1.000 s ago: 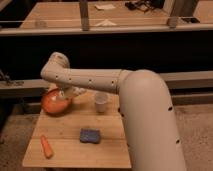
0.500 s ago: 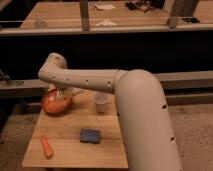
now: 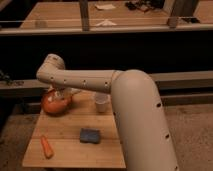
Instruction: Place the bottle in the ceramic bowl
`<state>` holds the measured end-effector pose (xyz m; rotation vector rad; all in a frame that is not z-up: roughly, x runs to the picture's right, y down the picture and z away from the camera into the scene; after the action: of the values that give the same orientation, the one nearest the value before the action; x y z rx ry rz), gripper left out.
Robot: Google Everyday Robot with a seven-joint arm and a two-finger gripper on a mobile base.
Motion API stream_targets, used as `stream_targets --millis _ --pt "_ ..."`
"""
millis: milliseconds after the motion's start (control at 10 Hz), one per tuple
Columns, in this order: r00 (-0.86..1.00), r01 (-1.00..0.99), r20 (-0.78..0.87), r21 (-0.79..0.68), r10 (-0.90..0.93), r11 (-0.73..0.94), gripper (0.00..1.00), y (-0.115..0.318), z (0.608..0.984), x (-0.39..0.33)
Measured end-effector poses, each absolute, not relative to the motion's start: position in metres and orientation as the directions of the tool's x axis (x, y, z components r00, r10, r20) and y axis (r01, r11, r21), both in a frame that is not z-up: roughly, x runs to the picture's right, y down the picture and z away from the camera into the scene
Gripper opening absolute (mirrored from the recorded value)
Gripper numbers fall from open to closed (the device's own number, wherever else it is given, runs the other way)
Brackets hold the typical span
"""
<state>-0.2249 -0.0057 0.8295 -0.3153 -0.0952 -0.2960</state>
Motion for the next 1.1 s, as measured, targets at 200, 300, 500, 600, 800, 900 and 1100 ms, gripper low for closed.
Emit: stream_targets --millis 200,300,500,600,800,900,1100 --pt "0.951 0.306 0.141 -0.286 -0.276 0.908 0.08 -0.007 0.832 -0.228" --pt "0.95 0.308 0.143 -0.284 -0.278 0.908 0.08 -0.008 0.832 -0.23" --pt "0.947 0.316 0.15 -0.279 -0.284 0.907 0.08 -0.008 0.835 -0.237" --pt "0.947 0.317 0.151 -0.278 -0.284 0.907 0.08 -0.008 0.836 -0.237" --pt "0.946 0.317 0.153 -0.275 -0.284 0.908 0.1 -0.01 0.837 -0.239" --pt "0.946 0.318 0.154 -0.274 -0.285 0.907 0.13 -0.011 0.839 -0.241" --pt "0.944 0.323 0.157 -0.272 -0.289 0.906 0.13 -0.01 0.839 -0.246"
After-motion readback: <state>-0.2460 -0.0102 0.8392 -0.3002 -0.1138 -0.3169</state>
